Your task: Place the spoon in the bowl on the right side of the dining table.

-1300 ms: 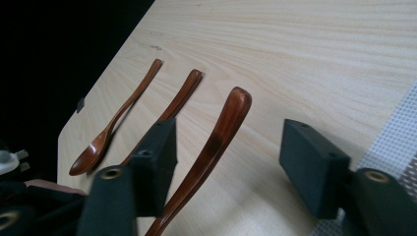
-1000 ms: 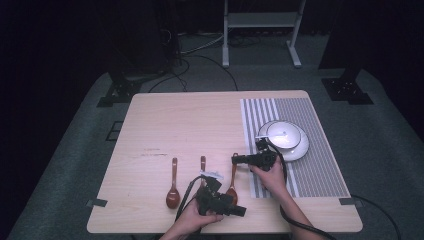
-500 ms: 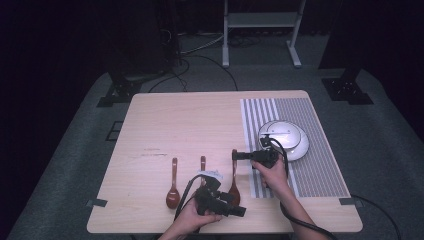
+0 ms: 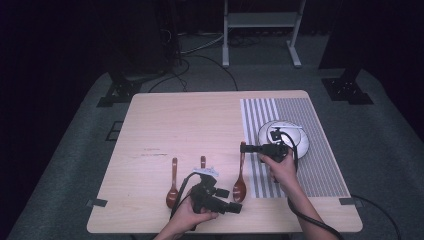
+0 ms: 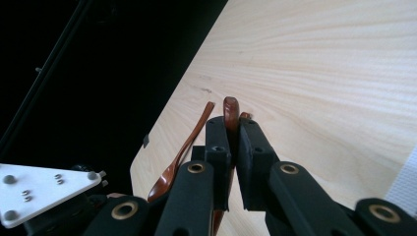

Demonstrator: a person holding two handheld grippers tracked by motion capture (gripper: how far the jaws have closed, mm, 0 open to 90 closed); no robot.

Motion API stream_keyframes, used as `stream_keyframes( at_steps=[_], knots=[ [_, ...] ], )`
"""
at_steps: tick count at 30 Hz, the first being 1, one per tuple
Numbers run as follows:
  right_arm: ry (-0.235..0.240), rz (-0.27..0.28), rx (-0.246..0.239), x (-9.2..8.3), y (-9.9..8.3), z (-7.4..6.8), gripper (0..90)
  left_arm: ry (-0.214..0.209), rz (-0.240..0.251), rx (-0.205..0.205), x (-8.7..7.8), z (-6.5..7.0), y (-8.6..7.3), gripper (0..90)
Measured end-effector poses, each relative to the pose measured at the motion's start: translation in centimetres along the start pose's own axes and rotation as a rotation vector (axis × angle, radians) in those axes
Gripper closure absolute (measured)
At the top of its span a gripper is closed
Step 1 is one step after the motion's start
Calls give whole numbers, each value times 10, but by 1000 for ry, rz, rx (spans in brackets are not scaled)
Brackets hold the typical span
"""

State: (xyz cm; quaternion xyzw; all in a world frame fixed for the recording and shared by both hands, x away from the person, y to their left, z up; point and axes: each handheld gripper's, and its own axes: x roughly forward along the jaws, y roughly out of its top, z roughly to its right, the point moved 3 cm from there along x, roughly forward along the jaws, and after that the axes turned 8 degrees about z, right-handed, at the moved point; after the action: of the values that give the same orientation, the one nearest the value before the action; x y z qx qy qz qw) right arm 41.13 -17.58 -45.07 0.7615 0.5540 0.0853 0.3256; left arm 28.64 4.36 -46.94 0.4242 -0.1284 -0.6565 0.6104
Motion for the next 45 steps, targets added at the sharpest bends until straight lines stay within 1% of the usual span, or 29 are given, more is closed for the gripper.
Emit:
stream_keyframes(
  at_steps=[1,3,10,18,22,23,25,32,34,45],
  knots=[
    [-5,11,-4,-5,4,-1,840,3,7,0,-2,-1,1,75],
    [-12,15,-6,-9,7,-2,840,7,8,0,-3,-2,1,75],
    [-27,40,-14,-21,16,-5,839,16,11,-3,-5,-4,1,75],
    [-47,59,-11,-29,25,-6,839,23,24,-5,-9,-6,3,74],
    [-57,71,-17,-34,29,-7,839,27,25,-11,-10,-7,3,75],
    [-64,80,-25,-36,32,-7,839,28,25,-10,-10,-7,3,74],
    [-70,84,-24,-40,34,-8,839,29,25,-9,-11,-7,3,75],
    [-88,110,-22,-49,41,-7,839,34,26,-12,-11,-9,3,75],
    [-101,120,-17,-55,44,-5,839,35,27,-14,-11,-9,3,74],
    [-134,155,-11,-69,55,-2,839,35,27,-14,-11,-10,2,74]
  ],
)
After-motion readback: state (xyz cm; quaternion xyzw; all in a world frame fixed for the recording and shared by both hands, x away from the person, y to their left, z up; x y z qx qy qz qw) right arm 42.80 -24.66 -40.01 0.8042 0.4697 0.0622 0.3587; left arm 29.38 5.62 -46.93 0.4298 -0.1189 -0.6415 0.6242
